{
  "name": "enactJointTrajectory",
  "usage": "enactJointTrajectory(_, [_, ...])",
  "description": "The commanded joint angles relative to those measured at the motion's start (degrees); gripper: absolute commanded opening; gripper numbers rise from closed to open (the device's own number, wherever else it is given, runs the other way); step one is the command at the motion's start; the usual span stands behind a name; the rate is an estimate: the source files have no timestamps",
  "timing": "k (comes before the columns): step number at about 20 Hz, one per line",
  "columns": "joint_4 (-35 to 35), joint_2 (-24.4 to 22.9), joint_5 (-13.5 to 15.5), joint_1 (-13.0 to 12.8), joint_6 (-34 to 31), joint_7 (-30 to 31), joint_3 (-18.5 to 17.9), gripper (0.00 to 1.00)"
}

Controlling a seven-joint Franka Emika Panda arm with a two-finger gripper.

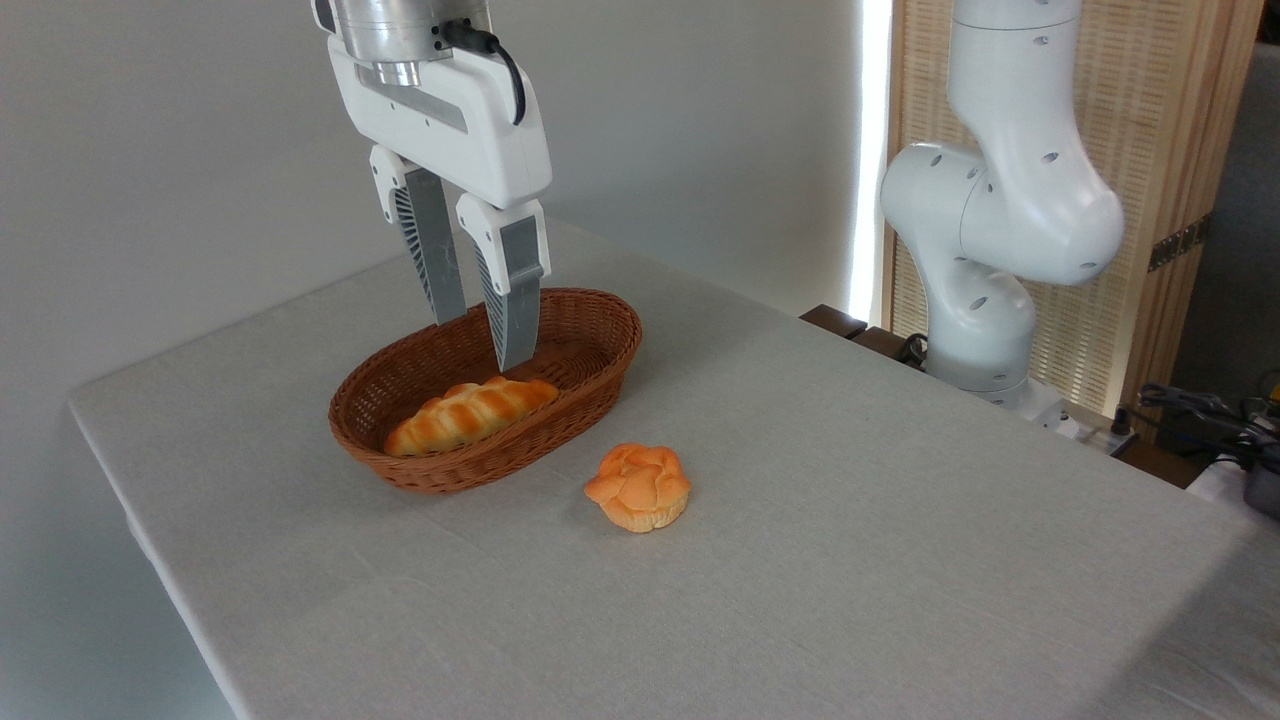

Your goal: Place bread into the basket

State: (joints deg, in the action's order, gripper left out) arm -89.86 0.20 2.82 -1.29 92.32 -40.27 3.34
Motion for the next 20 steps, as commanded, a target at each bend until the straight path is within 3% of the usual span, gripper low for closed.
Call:
enactJointTrajectory(1, [1.2,0.5,0.0,-0.2,-1.9,0.4,-0.3,1.0])
enactJointTrajectory(14, [0.8,0.3,0.0,-0.2,-1.8,0.1,-0.2,1.0])
enactJointTrajectory(20, [-2.5,-1.4,0.0,-0.2,-1.4,-0.6,-0.2,1.0])
